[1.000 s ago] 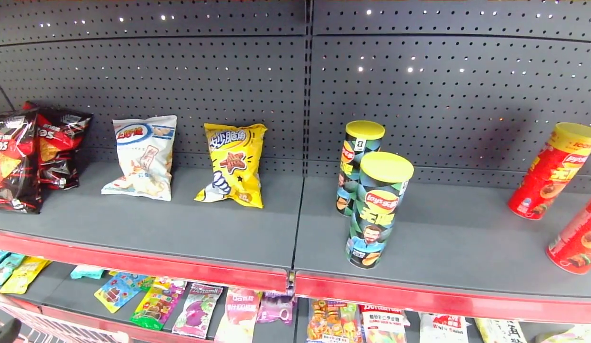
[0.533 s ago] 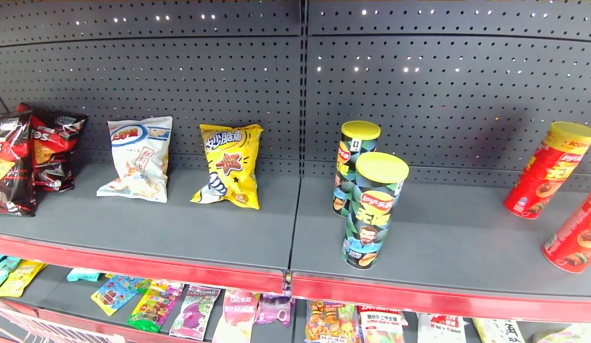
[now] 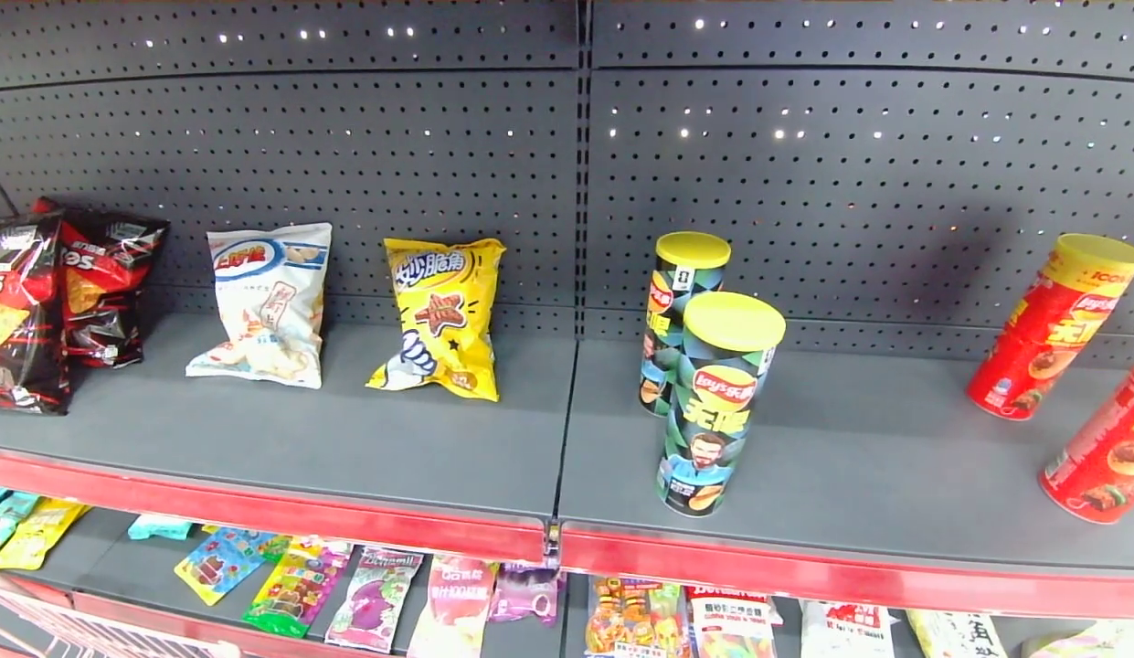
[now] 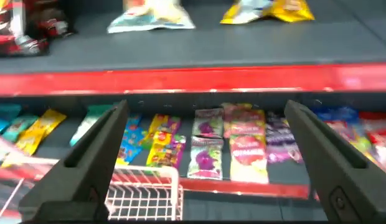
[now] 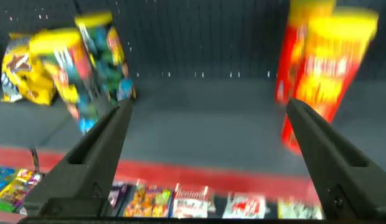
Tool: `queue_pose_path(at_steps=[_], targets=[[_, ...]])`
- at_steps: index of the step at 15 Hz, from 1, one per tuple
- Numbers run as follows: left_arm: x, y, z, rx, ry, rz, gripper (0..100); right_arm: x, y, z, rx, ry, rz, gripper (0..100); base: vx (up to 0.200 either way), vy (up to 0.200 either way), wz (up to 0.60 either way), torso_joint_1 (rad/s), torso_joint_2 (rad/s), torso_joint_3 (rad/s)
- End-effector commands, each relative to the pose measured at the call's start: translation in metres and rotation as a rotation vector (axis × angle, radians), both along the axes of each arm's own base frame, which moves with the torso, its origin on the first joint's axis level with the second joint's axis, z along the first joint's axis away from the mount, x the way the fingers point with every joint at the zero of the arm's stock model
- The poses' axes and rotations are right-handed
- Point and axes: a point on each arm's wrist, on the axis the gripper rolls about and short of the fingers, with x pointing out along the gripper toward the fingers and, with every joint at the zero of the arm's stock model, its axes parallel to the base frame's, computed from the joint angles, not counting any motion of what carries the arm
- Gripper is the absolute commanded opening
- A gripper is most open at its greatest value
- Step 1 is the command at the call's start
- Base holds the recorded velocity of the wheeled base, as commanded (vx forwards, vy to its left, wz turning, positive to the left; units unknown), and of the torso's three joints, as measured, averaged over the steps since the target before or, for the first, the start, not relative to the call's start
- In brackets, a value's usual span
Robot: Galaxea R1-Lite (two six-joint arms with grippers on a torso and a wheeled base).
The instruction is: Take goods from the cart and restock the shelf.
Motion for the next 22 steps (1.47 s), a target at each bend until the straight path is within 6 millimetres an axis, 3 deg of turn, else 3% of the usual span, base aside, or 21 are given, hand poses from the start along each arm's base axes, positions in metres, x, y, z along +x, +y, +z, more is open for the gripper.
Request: queue_pose_path(at_steps=[1, 3, 5, 6, 8, 10, 13, 17, 22], targets=[[0.001, 0.0, -0.007, -0.01, 0.023, 0.008, 100, 0.051, 0.002, 0.029, -0.056, 0.115, 0.049, 100, 0.0, 0.0, 0.0, 0.0, 0.0, 0.0], [0.001, 0.002, -0.009, -0.05, 0.036, 0.094, 100, 0.061, 0.004, 0.025, -0.085, 0.158, 0.102, 100, 0.0, 0.0, 0.0, 0.0, 0.0, 0.0], [0.001, 0.003, -0.009, -0.095, 0.031, 0.156, 100, 0.087, 0.009, 0.04, -0.11, 0.181, 0.136, 100, 0.0, 0.0, 0.0, 0.0, 0.0, 0.0], [0.001, 0.003, -0.009, -0.083, 0.035, 0.142, 100, 0.098, 0.01, 0.046, -0.111, 0.193, 0.141, 100, 0.0, 0.0, 0.0, 0.0, 0.0, 0.0], [0.002, 0.005, -0.009, -0.066, 0.059, -0.055, 100, 0.12, 0.017, 0.049, -0.107, 0.239, 0.182, 100, 0.0, 0.0, 0.0, 0.0, 0.0, 0.0], [0.002, 0.006, -0.008, -0.057, 0.054, -0.119, 100, 0.122, 0.029, 0.035, -0.124, 0.287, 0.282, 100, 0.0, 0.0, 0.0, 0.0, 0.0, 0.0], [0.001, 0.006, -0.009, -0.066, 0.041, -0.088, 100, 0.117, 0.032, 0.001, -0.14, 0.399, 0.316, 100, 0.0, 0.0, 0.0, 0.0, 0.0, 0.0], [0.001, 0.006, -0.009, -0.087, 0.042, -0.079, 100, 0.12, 0.039, -0.024, -0.161, 0.508, 0.363, 100, 0.0, 0.0, 0.0, 0.0, 0.0, 0.0], [0.001, 0.006, -0.009, -0.09, 0.044, -0.08, 100, 0.145, 0.051, -0.058, -0.183, 0.643, 0.388, 100, 0.0, 0.0, 0.0, 0.0, 0.0, 0.0]])
